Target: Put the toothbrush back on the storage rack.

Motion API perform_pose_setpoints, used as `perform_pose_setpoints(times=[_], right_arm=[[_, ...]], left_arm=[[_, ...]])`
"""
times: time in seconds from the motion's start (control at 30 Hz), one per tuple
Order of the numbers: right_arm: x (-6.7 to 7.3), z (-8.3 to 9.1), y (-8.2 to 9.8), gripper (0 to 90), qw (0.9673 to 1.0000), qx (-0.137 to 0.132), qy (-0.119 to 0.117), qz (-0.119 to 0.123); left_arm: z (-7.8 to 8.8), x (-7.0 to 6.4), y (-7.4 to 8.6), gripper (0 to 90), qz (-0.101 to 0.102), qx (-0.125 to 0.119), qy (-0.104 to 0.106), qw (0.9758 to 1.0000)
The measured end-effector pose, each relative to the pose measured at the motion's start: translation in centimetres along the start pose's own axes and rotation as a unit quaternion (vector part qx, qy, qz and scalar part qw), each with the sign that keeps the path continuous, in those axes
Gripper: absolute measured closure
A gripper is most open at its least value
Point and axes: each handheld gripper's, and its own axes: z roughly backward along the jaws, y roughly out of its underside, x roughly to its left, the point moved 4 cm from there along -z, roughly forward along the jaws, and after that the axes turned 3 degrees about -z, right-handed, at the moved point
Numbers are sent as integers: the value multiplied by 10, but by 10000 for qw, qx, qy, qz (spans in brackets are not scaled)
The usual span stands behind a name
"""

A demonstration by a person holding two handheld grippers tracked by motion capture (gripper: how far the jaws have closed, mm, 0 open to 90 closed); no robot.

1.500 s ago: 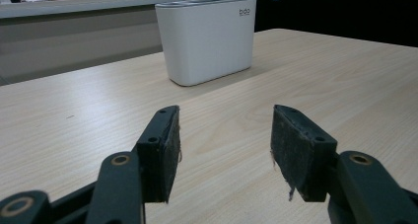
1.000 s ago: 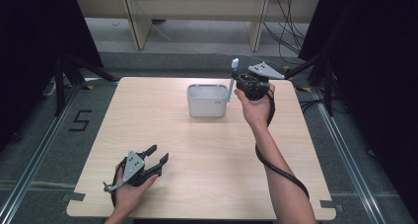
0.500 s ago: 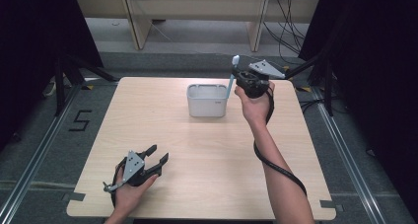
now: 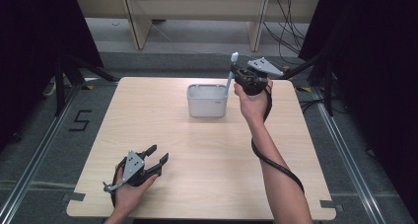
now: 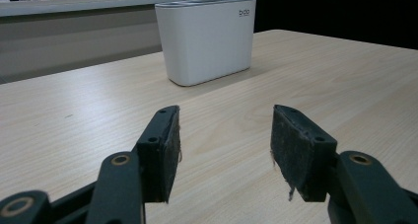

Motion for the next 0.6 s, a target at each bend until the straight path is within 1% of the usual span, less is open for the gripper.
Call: perform_pose_setpoints(times=[0.03,0.2,0.23,0.3,0.33,0.43,0.57,0.6], right_arm=[[-1,-1,0,862,9999,-42,-33,85],[-3,-4,0,862,9999,-50,20,125],[-2,-5,1,862,9999,-72,-6,76],[-2,-6,2,862,10000,-51,-5,73],[-3,-7,2,862,9999,-39,41,116],[-2,-8,3,862,10000,-48,-9,59],[-3,-11,5,862,10000,-44,10,60],[-4,-12,6,861,9999,-53,72,85]], left_arm=[[0,0,0,443,2,2,-1,10000],[0,0,0,443,1,-1,2,10000],[0,0,0,443,4,-2,0,10000],[0,0,0,443,12,-2,3,10000],[0,0,0,443,14,-1,4,10000],[0,0,0,442,27,1,3,10000],[0,0,0,442,37,-8,8,10000],[0,0,0,442,44,-11,7,10000]])
